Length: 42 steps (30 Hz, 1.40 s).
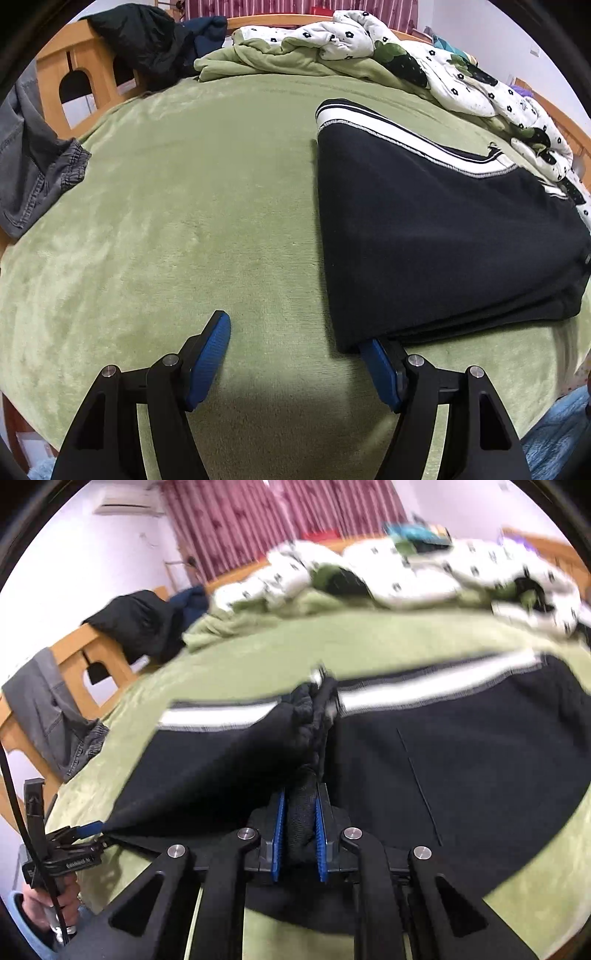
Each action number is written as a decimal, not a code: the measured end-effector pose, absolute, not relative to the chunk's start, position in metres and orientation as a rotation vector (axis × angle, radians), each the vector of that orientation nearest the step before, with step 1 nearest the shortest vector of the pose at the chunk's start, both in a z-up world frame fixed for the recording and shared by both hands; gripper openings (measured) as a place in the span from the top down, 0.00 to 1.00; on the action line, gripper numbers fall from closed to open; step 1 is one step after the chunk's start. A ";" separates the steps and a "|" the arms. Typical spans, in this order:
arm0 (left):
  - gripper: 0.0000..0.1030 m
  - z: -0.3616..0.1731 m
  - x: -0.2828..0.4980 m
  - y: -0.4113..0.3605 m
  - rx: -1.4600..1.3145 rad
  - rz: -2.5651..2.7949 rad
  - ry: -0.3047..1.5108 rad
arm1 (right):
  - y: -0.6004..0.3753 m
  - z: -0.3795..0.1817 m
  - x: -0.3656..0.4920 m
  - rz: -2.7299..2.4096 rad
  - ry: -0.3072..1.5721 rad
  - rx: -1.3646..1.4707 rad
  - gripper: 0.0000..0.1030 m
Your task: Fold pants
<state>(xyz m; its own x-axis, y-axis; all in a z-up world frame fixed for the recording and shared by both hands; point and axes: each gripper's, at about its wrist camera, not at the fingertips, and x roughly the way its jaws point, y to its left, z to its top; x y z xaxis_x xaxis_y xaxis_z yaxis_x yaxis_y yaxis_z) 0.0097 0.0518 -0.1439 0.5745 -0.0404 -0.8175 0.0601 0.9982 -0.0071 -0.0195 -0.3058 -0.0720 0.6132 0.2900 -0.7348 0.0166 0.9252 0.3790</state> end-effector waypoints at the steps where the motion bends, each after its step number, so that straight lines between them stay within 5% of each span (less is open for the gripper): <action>1: 0.33 -0.145 0.009 0.050 0.038 -0.053 0.956 | -0.304 -0.081 -0.019 0.154 0.939 0.360 0.85; 12: 0.33 -0.115 -0.028 0.063 -0.015 -0.181 0.953 | -0.313 -0.041 -0.046 0.157 0.837 0.202 0.78; 16: 0.33 -0.097 -0.012 0.063 -0.060 -0.191 0.925 | -0.317 -0.029 -0.034 0.166 0.775 0.257 0.66; 23: 0.33 -0.134 0.033 0.048 -0.097 -0.150 1.001 | -0.295 -0.095 -0.010 0.146 0.963 0.227 0.70; 32: 0.35 -0.130 0.033 0.047 -0.094 -0.145 0.972 | -0.320 -0.073 -0.032 0.193 0.887 0.266 0.68; 37: 0.35 -0.109 0.065 0.047 -0.130 -0.141 0.943 | -0.397 -0.040 -0.042 -0.093 0.748 0.239 0.42; 42: 0.36 -0.116 0.102 0.042 -0.141 -0.158 0.967 | -0.491 -0.057 -0.043 -0.293 0.779 0.333 0.39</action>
